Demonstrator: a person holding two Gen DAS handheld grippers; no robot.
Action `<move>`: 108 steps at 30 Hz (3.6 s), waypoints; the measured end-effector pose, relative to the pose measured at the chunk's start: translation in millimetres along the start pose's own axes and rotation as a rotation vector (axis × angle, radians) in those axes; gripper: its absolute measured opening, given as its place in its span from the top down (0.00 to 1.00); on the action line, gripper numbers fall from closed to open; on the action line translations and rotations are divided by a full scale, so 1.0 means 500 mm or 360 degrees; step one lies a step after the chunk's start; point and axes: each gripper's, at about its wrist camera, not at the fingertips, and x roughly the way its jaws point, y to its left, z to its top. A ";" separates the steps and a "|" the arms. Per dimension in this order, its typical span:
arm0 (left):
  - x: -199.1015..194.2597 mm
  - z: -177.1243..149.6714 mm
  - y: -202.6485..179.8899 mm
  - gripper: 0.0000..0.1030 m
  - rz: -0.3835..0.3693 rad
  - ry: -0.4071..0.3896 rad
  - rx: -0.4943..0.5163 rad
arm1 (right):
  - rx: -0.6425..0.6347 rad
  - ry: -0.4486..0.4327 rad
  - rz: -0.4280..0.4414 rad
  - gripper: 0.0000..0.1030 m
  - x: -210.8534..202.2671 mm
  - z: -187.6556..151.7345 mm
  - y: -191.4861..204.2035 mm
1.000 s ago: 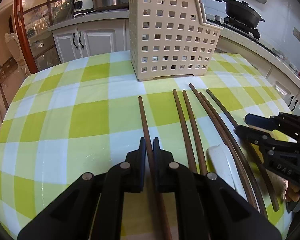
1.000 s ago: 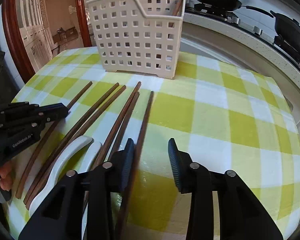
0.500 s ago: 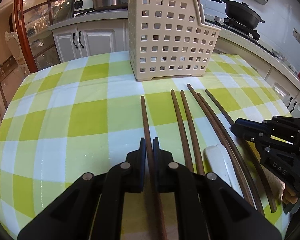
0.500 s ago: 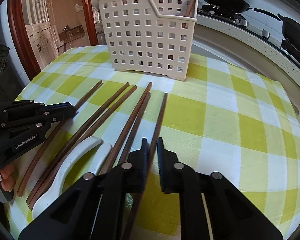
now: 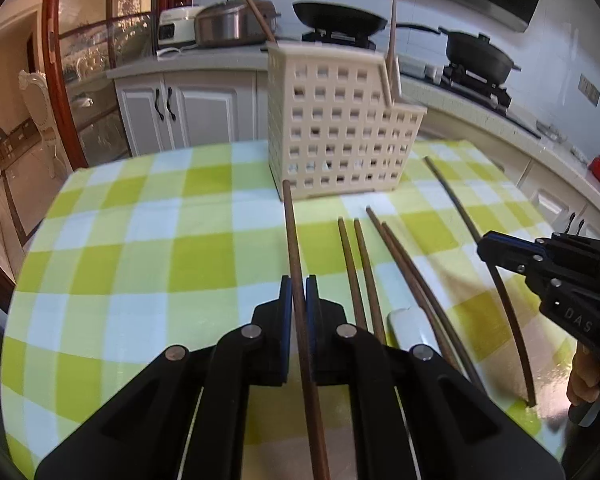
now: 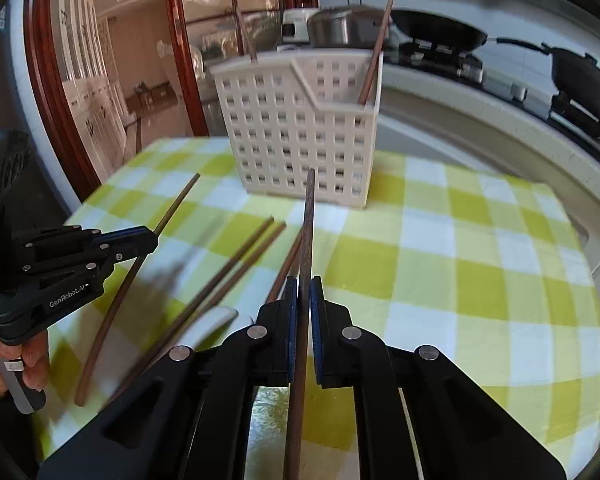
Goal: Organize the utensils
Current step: 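Carry the left tool's chopstick upright over the caddy while the right tool carries its chopstick there, then open the left tool to drop its chopstick into the caddy while the right tool releases its own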
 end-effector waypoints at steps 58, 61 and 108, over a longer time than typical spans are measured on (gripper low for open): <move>-0.252 0.470 -0.059 0.94 -0.0131 -0.0563 0.0104 | -0.0006 -0.0404 -0.0034 0.93 -0.182 0.388 -0.061; -0.234 0.495 -0.064 0.94 -0.0108 -0.0561 0.0102 | -0.0002 -0.0403 -0.0042 0.93 -0.166 0.415 -0.067; 0.027 0.411 0.030 0.70 -0.0091 -0.0201 -0.0052 | 0.0076 -0.0152 -0.0148 0.57 0.030 0.348 -0.099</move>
